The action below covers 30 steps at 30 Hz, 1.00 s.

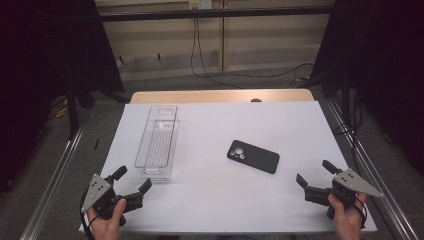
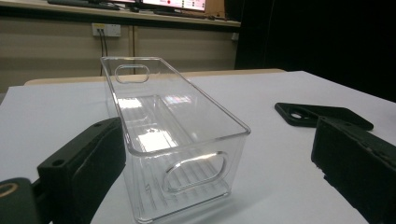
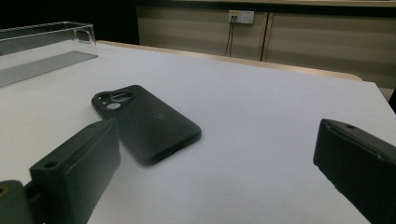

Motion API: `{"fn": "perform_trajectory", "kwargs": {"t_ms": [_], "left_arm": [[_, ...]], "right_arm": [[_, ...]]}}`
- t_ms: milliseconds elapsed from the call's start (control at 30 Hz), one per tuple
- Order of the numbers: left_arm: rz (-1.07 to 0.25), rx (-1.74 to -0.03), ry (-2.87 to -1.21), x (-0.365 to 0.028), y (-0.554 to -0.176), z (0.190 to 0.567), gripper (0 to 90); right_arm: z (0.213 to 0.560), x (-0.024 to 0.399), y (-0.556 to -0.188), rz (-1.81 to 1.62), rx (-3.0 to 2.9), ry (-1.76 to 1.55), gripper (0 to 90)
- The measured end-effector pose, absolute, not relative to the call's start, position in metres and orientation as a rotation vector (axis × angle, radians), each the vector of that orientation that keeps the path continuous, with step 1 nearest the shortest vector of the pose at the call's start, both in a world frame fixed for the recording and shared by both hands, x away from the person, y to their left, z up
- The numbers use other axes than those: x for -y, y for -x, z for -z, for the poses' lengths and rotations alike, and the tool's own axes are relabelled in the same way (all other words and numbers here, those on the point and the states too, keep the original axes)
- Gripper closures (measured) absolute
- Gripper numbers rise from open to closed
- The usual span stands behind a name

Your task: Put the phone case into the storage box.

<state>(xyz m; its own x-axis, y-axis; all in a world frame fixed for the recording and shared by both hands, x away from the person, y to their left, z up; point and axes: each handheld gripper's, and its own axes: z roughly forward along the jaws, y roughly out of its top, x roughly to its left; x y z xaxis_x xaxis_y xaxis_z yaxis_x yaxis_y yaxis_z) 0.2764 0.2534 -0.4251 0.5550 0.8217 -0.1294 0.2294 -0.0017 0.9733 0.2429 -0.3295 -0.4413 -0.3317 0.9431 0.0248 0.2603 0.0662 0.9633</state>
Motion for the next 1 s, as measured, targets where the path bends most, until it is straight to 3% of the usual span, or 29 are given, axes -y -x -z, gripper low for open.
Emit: {"fn": "perform_trajectory", "kwargs": {"t_ms": [1000], "left_arm": [[-0.570,-0.914,-1.553,-0.253,-0.276,0.424,3.1]], "right_arm": [[0.441,0.311,-0.247,-1.373,-1.743,-1.176,0.0]]}}
